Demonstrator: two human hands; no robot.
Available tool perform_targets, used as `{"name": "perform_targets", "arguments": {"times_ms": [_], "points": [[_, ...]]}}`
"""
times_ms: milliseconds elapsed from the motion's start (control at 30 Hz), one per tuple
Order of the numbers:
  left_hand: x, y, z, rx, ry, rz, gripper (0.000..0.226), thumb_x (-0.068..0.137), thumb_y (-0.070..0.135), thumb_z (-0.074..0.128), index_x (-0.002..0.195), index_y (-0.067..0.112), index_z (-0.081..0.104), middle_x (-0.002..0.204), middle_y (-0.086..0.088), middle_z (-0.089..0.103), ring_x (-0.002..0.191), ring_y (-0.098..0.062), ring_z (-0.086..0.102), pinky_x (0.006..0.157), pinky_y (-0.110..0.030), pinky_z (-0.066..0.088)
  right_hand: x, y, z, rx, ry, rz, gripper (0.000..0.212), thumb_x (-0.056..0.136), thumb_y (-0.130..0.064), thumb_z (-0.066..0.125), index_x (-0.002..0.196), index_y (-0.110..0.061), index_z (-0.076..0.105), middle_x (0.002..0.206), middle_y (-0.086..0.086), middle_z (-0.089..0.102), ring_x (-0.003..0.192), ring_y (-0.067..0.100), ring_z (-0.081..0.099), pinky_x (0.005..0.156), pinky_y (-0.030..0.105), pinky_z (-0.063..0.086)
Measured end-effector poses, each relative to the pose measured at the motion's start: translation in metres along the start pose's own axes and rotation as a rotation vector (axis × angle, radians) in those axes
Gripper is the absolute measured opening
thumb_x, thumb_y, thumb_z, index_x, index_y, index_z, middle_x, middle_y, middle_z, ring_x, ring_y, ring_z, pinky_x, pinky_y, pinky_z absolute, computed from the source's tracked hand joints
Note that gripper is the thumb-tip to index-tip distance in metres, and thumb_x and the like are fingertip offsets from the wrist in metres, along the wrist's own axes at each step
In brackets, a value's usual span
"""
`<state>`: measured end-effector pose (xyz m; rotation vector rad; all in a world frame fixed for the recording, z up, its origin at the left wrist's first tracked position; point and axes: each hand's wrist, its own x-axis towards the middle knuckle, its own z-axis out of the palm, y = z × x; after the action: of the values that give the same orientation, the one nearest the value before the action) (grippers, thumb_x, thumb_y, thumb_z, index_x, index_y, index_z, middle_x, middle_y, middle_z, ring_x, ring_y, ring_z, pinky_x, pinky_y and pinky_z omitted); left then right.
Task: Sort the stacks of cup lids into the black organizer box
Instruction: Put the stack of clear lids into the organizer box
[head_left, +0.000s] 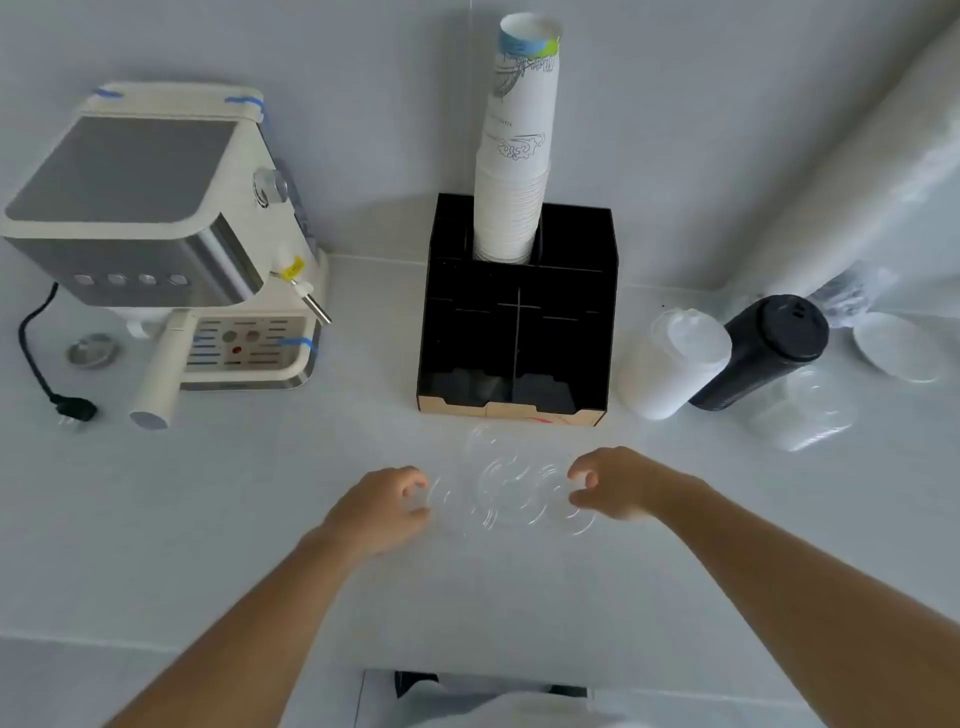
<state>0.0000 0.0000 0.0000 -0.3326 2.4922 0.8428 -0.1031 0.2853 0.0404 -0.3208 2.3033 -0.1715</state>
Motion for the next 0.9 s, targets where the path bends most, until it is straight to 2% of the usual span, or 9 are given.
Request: {"name": "perform_targets", "arguments": {"times_ms": [67,200,300,400,533,667,767,900], "points": [[0.002,0.001,0.009,0.025,0.071,0.013,0.049,0.084,0.037,0.064,0.131,0.027,0.054,0.128,0.002,0.055,0.115,-0.018,0.056,0.093,-0.031,0.047,0.002,0.003,0.005,0.003,0.024,0.033,0.052,0.092,-0.046,0.057,0.141,-0.031,0.051,0.142,-0.002,0.054,0.127,0.021,0.052,0.103,0.033,0.044],[-0.001,0.009,0.03,-0.022,0.155,0.07,0.072,0.076,0.045,0.07,0.14,0.025,0.044,0.139,0.003,0.044,0.128,-0.018,0.046,0.101,-0.032,0.042,0.004,0.008,0.02,-0.002,0.101,0.031,0.069,0.087,-0.048,0.062,0.149,-0.031,0.037,0.144,-0.001,0.052,0.131,0.021,0.049,0.104,0.036,0.045],[0.001,0.016,0.041,0.061,0.152,0.086,0.092,0.073,0.053,0.07,0.15,0.026,0.027,0.157,0.0,0.027,0.144,-0.018,0.026,0.113,-0.033,0.027,0.005,0.008,0.029,0.012,0.144,-0.003,0.084,0.083,-0.048,0.068,0.154,-0.031,0.026,0.149,-0.002,0.043,0.134,0.023,0.045,0.103,0.038,0.046],[0.006,0.021,0.047,0.104,0.158,0.092,0.1,0.073,0.055,0.071,0.153,0.026,0.018,0.162,0.001,0.018,0.149,-0.017,0.015,0.116,-0.032,0.02,0.005,0.005,0.039,-0.011,0.127,-0.034,0.097,0.078,-0.049,0.072,0.156,-0.032,0.016,0.156,-0.004,0.033,0.136,0.024,0.041,0.103,0.04,0.047],[0.013,0.023,0.054,0.102,0.171,0.108,0.103,0.069,0.05,0.075,0.153,0.022,0.021,0.159,0.001,0.027,0.145,-0.017,0.025,0.114,-0.033,0.025,0.008,0.006,0.045,-0.031,0.171,-0.043,0.094,0.079,-0.044,0.073,0.155,-0.029,0.019,0.156,-0.003,0.034,0.135,0.025,0.04,0.102,0.04,0.047],[0.013,0.025,0.055,0.059,0.189,0.105,0.099,0.067,0.044,0.077,0.15,0.024,0.027,0.145,0.001,0.042,0.129,-0.02,0.043,0.105,-0.033,0.038,0.012,0.007,0.045,-0.025,0.196,-0.037,0.094,0.077,-0.042,0.076,0.153,-0.03,0.022,0.151,-0.001,0.038,0.131,0.026,0.043,0.099,0.041,0.049],[0.013,0.025,0.053,0.029,0.184,0.097,0.093,0.069,0.039,0.076,0.149,0.026,0.029,0.137,0.001,0.045,0.122,-0.019,0.046,0.1,-0.031,0.041,0.015,0.005,0.043,-0.006,0.2,-0.037,0.096,0.075,-0.042,0.078,0.153,-0.029,0.023,0.149,0.0,0.04,0.13,0.026,0.044,0.099,0.041,0.05],[0.012,0.025,0.05,-0.063,0.147,0.054,0.089,0.068,0.032,0.076,0.146,0.029,0.033,0.115,0.004,0.048,0.104,-0.015,0.051,0.087,-0.03,0.048,0.018,0.005,0.044,0.04,0.213,-0.029,0.095,0.07,-0.041,0.082,0.149,-0.028,0.031,0.141,0.002,0.044,0.127,0.026,0.046,0.097,0.04,0.051]]}}
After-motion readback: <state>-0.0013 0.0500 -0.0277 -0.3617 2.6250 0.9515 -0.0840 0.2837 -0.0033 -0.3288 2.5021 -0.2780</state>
